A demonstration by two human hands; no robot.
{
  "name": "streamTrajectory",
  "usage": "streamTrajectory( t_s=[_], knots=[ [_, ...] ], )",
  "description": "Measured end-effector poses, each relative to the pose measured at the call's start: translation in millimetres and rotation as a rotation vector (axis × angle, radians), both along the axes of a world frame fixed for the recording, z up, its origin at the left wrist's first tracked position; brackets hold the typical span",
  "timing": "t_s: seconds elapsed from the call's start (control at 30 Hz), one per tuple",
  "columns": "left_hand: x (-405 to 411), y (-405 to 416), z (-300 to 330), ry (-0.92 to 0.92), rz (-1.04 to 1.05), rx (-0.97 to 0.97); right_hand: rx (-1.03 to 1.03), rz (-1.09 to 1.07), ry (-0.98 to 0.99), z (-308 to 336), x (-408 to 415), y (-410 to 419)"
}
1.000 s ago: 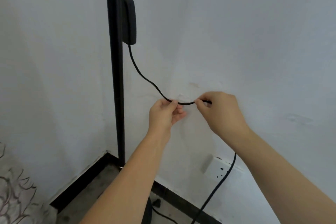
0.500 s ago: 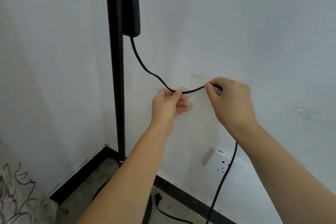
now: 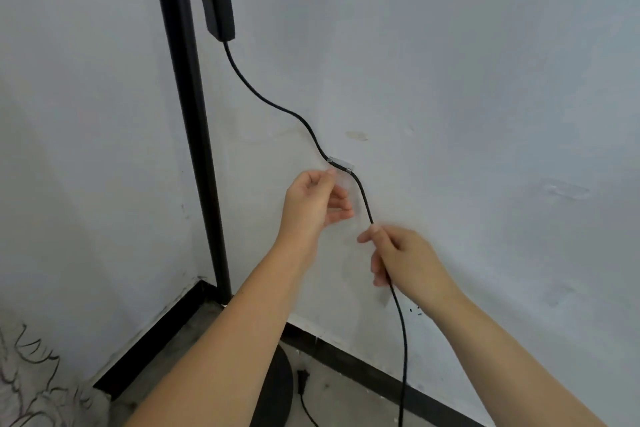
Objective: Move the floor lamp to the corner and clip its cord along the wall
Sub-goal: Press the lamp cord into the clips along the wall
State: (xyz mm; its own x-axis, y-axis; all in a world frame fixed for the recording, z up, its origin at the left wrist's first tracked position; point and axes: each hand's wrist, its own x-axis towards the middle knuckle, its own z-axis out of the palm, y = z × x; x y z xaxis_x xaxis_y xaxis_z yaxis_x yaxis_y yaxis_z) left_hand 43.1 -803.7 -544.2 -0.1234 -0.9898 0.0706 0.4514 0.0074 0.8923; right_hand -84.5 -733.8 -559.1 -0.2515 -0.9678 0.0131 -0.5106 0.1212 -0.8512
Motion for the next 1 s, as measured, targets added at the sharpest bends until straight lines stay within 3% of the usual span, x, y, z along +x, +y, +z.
streamTrajectory(
  t_s=[0.17,0.27,0.43,0.63,0.8,0.9,1.0],
  knots=[
    [-22,23,-8,-0.303,-0.177,-0.061,0.283,0.135,-0.131,7,-35,25],
    [-42,34,-10,-0.368,-0.267,-0.053,0.277,0.081,-0.101,23,-70,49],
    [-75,48,0,-0.276,-0.297,-0.013,0.090,-0.120,0.035,61,-114,94],
    [-95,55,13,-0.141,-0.346,0.045,-0.292,-0.367,0.423,102,-124,105],
    [-96,56,16,-0.082,-0.362,0.067,-0.395,-0.452,0.632,114,-118,96],
    [-97,56,18,-0.034,-0.369,0.086,-0.402,-0.502,0.650,118,-119,92],
    [-97,57,20,0.008,-0.380,0.092,-0.378,-0.506,0.533,124,-124,92]
  ],
)
